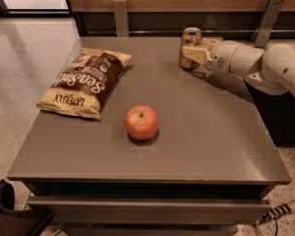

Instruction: Knock orange can over

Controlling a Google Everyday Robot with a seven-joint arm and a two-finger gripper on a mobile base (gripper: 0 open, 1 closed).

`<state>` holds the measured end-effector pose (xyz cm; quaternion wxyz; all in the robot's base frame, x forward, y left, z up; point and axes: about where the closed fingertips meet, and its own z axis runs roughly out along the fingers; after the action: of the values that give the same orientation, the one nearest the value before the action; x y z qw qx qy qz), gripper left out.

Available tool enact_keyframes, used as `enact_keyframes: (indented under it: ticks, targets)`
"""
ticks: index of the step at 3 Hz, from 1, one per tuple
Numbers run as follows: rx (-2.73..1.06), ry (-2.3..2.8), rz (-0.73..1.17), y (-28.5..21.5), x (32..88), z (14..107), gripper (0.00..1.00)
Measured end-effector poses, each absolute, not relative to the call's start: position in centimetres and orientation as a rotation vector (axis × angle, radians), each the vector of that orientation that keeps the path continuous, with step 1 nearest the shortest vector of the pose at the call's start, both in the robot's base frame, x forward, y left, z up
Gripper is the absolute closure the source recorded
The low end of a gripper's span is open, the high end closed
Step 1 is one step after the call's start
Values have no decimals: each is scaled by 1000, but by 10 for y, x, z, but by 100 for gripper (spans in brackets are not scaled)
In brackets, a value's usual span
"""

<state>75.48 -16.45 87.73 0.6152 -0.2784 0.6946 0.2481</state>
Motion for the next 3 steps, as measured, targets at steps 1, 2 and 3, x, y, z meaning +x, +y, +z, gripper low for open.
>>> enact_keyframes:
  ticks: [1,2,3]
  targets:
    - [-641,1600,572,-164,755,877,100]
    - [-685,1631,547,-165,753,884,100]
    - [-760,1673,495,-170,750,900,100]
